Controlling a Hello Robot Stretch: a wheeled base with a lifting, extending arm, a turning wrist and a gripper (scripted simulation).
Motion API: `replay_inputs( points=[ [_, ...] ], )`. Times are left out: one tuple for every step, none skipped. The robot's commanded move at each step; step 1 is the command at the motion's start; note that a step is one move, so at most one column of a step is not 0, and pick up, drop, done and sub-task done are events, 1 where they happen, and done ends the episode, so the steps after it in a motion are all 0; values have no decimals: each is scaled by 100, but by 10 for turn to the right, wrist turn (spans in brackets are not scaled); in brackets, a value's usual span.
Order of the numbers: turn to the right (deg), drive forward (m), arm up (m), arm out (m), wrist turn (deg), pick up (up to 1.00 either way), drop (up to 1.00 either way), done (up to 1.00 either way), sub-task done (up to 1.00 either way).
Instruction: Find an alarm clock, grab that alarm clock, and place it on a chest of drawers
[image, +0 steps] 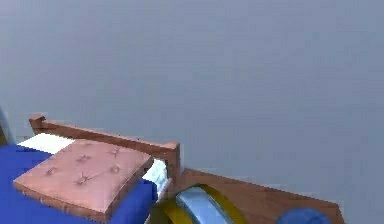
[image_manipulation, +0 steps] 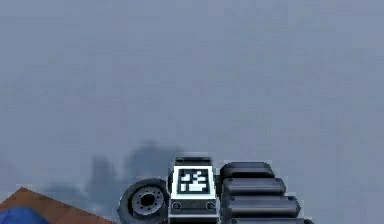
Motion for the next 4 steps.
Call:
replay_inputs(
  points=[
    [-300,0,0,0,0,0,0,0,0],
    [0,0,0,22,0,0,0,0,0],
    [0,0,0,0,390,0,0,0,0],
    [0,0,-10,0,0,0,0,0,0]
  ],
)
